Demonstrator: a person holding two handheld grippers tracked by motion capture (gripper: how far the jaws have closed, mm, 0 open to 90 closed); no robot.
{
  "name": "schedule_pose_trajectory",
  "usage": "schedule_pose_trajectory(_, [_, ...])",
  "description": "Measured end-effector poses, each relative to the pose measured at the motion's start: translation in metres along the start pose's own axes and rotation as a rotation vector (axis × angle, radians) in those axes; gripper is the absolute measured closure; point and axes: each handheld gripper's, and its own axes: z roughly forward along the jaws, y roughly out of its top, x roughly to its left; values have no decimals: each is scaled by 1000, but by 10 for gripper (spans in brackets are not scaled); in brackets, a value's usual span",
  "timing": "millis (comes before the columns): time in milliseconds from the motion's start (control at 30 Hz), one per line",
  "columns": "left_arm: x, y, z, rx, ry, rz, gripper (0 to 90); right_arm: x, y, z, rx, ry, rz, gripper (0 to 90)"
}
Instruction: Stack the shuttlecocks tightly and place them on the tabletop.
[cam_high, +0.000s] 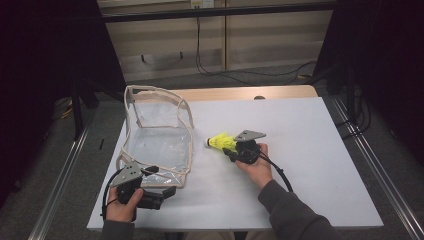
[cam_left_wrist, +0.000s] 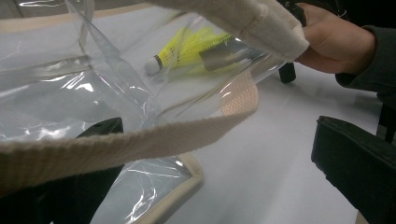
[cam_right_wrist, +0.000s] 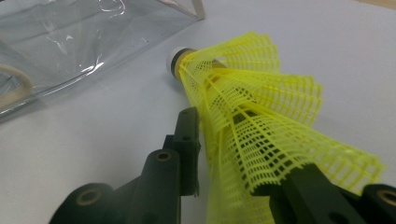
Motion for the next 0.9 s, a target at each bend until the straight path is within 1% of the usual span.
schedule_pose_trajectory(67, [0,0,0,0,-1,0,31,0,0,0,7,9,1,752])
schedule_pose_trajectory(200, [0,0,0,0,-1,0,31,-2,0,0,8,5,-3,793])
schedule_pose_trajectory(233, [0,0,0,0,0,1,31,-2,0,0,6,8,6,798])
schedule_pose_trajectory(367, [0,0,0,1,-1,1,31,-3,0,-1,7,14,-4,821])
schedule_pose_trajectory(600, [0,0,0,1,-1,1,31,-5,1,-4,10,32,-15,827])
schedule_pose_trajectory(700, [0,0,0,0,-2,-1,31,-6,1,-7,10,41,-11,828])
schedule_pose_trajectory(900, [0,0,0,2,0,1,31,-7,0,-14,17,54,-32,830])
